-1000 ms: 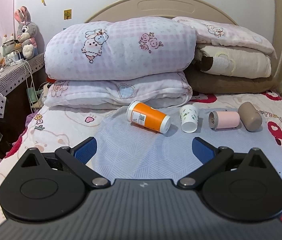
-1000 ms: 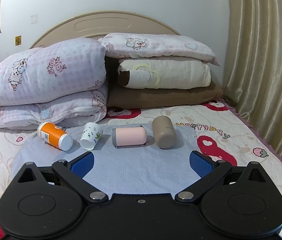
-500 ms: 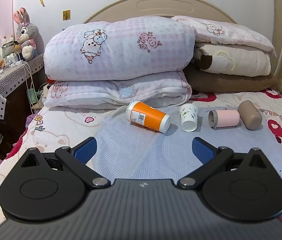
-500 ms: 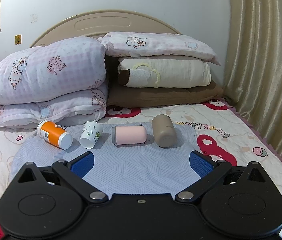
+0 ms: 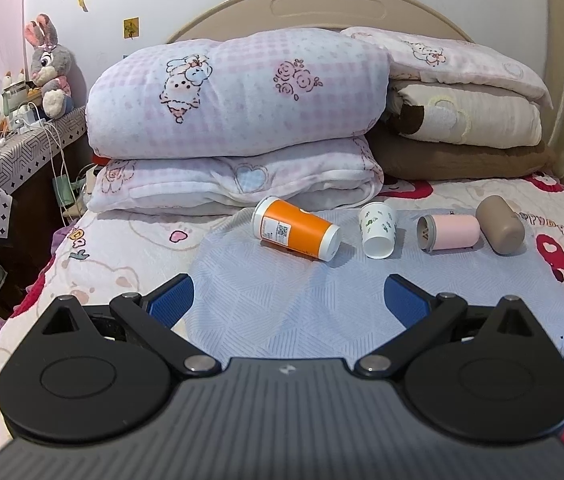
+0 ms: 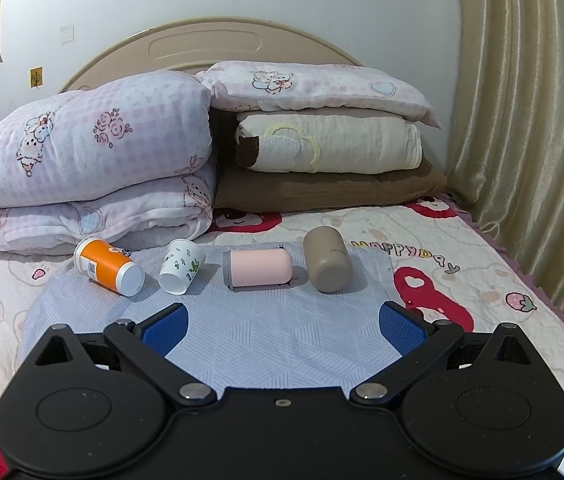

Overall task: Flip cup upright
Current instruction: 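Move the right tool toward the white leaf-print paper cup lying sideways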

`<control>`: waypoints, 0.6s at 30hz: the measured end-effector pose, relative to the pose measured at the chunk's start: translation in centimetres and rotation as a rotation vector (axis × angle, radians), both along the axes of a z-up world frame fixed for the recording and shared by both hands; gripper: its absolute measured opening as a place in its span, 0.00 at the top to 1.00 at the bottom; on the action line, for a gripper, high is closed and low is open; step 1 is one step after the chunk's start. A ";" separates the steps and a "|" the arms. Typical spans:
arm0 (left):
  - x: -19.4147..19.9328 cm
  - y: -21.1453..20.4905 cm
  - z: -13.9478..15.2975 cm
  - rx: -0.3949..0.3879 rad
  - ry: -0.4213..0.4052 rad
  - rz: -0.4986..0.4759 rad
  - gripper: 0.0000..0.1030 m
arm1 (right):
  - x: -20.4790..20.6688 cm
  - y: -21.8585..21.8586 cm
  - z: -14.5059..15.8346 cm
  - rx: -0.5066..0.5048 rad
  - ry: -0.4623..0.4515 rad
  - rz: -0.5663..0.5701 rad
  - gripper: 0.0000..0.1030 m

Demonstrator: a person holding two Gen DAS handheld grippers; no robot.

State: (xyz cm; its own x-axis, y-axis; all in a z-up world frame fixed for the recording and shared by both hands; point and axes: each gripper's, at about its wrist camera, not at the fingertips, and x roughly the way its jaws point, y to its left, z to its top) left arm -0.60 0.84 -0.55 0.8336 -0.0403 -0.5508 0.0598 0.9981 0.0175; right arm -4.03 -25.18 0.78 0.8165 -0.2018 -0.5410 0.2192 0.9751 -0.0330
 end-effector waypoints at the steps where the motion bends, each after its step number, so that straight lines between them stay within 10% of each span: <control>1: 0.0 0.0 0.0 0.003 0.005 -0.002 0.00 | 0.0 0.0 0.0 -0.001 0.002 0.001 0.00; 9: 1.5 -0.3 1.8 0.082 0.036 -0.060 0.00 | 0.6 -0.6 0.9 0.013 0.030 0.050 0.00; 18: 6.7 -2.7 4.9 0.173 0.042 -0.169 0.00 | 3.1 -2.0 2.3 0.090 -0.062 0.390 0.00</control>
State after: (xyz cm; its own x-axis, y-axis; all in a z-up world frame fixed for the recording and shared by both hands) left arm 6.14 -1.84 4.36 0.7993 -0.0791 -0.5956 0.2298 0.9562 0.1814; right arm -0.89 -27.17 3.06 0.8538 0.1756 -0.4901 -0.1693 0.9839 0.0576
